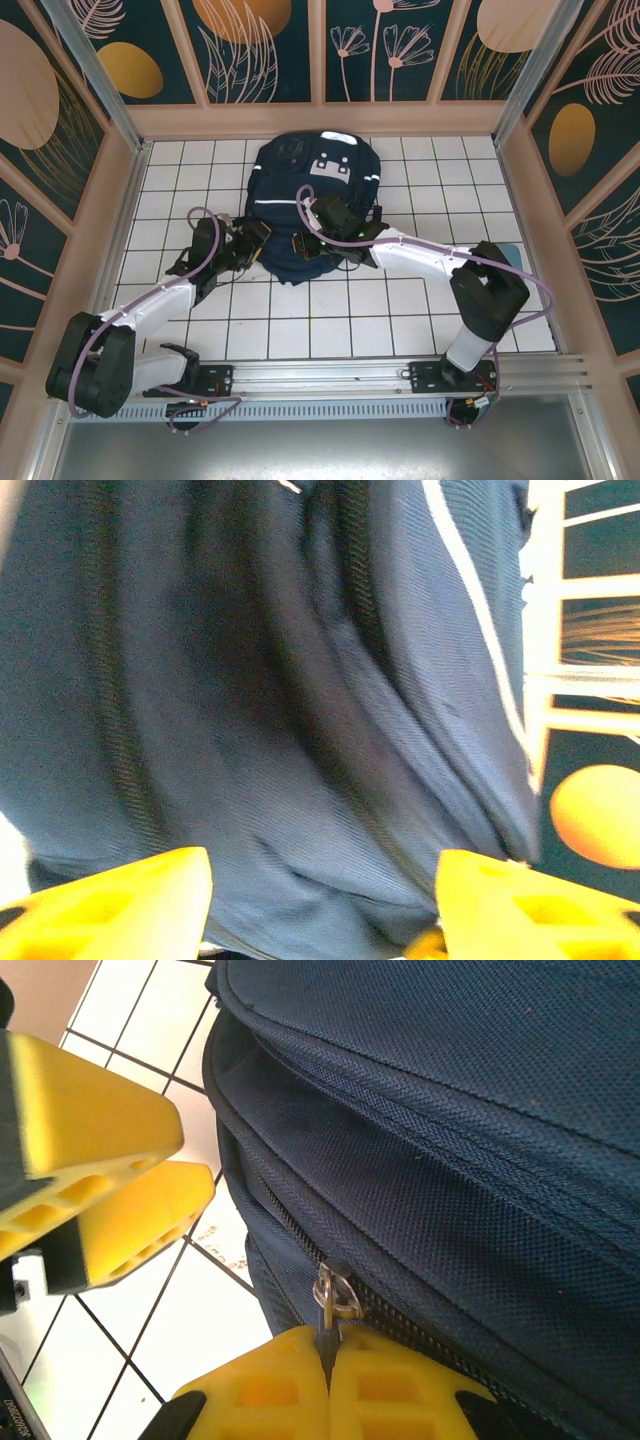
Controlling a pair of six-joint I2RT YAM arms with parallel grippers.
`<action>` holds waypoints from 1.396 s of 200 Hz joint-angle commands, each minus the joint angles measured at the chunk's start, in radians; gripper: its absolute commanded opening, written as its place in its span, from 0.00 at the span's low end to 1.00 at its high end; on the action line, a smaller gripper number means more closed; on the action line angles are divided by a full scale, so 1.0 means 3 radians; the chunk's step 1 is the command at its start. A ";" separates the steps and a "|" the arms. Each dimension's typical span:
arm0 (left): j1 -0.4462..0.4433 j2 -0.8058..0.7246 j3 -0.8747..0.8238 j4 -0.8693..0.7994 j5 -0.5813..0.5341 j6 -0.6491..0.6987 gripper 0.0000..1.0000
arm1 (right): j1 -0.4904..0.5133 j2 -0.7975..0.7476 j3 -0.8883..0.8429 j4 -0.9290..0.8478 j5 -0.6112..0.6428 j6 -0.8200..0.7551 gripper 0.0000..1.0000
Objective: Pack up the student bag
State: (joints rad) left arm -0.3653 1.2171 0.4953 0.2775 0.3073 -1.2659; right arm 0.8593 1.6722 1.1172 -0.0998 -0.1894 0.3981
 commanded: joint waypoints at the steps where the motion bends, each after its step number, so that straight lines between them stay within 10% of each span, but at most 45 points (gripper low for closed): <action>1: -0.0099 0.0048 0.0010 0.0456 0.0111 -0.0329 0.58 | 0.0053 0.0021 0.0157 0.0257 -0.0084 -0.0034 0.00; 121: -0.0255 0.0694 0.0257 0.0739 -0.0037 -0.0448 0.51 | 0.0093 -0.0007 0.0143 0.0133 -0.0101 -0.0135 0.00; 203: -0.0256 0.0591 -0.0018 0.0704 -0.0503 -0.0436 0.13 | 0.0184 -0.0339 -0.0136 -0.0479 0.0876 -0.0284 0.00; 279: -0.0255 0.0415 -0.0095 0.0574 -0.0648 -0.0326 0.05 | -0.0428 -0.0923 -0.0762 -0.0504 0.1377 -0.0227 0.00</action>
State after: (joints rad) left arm -0.4541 1.3731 0.4950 0.4904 0.2073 -1.4055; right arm 0.8249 1.4609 0.9257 -0.2153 0.1135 0.3199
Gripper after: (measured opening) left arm 0.098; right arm 0.055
